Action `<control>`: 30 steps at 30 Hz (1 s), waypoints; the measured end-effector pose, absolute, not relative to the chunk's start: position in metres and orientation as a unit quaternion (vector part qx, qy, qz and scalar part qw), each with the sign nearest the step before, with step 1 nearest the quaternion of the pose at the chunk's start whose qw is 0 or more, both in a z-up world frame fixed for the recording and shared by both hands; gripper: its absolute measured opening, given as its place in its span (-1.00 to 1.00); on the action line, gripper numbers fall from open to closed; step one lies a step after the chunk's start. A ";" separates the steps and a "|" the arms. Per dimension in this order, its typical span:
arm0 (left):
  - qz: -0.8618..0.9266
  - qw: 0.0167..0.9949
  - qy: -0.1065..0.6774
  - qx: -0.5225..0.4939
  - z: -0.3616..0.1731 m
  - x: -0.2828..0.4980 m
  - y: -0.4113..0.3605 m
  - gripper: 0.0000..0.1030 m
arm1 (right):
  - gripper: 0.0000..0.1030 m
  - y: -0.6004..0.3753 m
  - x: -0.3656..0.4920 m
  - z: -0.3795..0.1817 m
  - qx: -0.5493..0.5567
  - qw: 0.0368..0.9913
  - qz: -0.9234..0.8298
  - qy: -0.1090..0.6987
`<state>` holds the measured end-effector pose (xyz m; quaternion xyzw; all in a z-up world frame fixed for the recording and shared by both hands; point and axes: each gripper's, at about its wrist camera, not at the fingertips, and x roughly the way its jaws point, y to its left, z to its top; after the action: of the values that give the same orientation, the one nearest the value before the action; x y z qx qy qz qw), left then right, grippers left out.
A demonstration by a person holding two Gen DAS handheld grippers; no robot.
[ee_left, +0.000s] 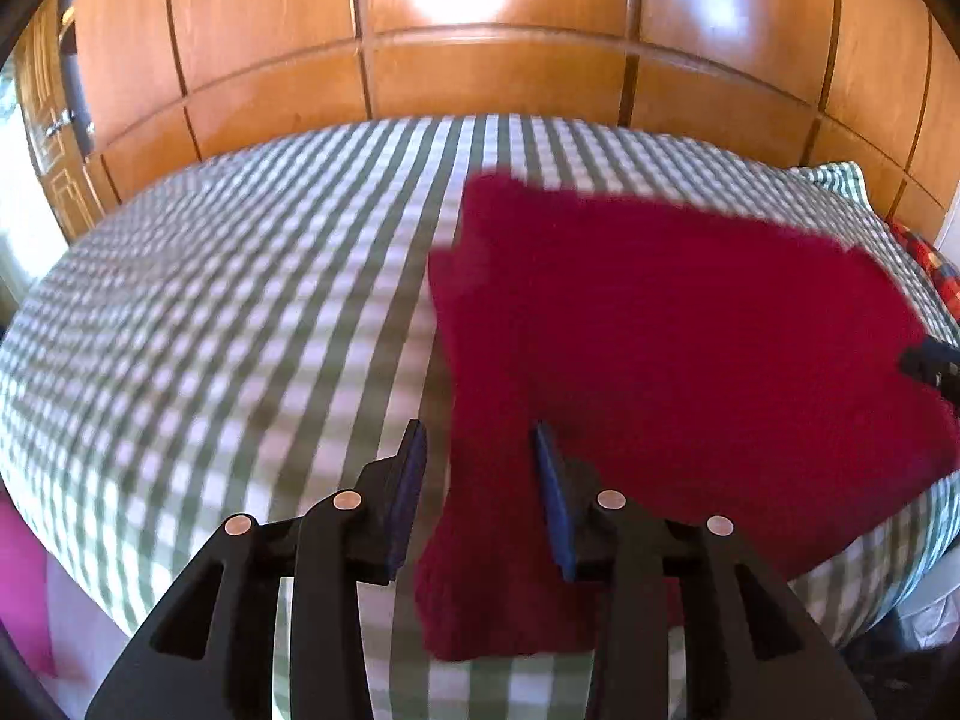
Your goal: Fold small clothes
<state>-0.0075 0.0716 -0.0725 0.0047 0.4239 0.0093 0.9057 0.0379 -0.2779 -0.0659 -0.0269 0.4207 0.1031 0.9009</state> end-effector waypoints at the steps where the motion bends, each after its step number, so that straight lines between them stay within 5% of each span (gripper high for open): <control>1: 0.008 0.906 0.422 -0.003 -0.073 -0.010 0.074 -0.28 | 0.30 -0.288 0.035 -0.072 -0.008 0.902 0.111 0.417; 18: 0.027 0.923 0.384 -0.006 -0.039 -0.039 0.079 -0.28 | 0.41 -0.285 0.030 -0.072 0.009 0.909 0.089 0.406; 22: 0.028 0.924 0.381 -0.004 -0.040 -0.041 0.080 0.06 | 0.46 -0.287 0.027 -0.069 0.015 0.909 0.090 0.408; 30: 0.018 0.924 0.381 0.012 -0.039 -0.047 0.083 0.06 | 0.57 -0.296 0.015 -0.056 0.024 0.913 0.081 0.400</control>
<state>-0.0467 0.0828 -0.0391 0.0119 0.3811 0.0178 0.9243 0.0152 -0.2960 -0.0559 0.0236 0.4003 0.0809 0.9125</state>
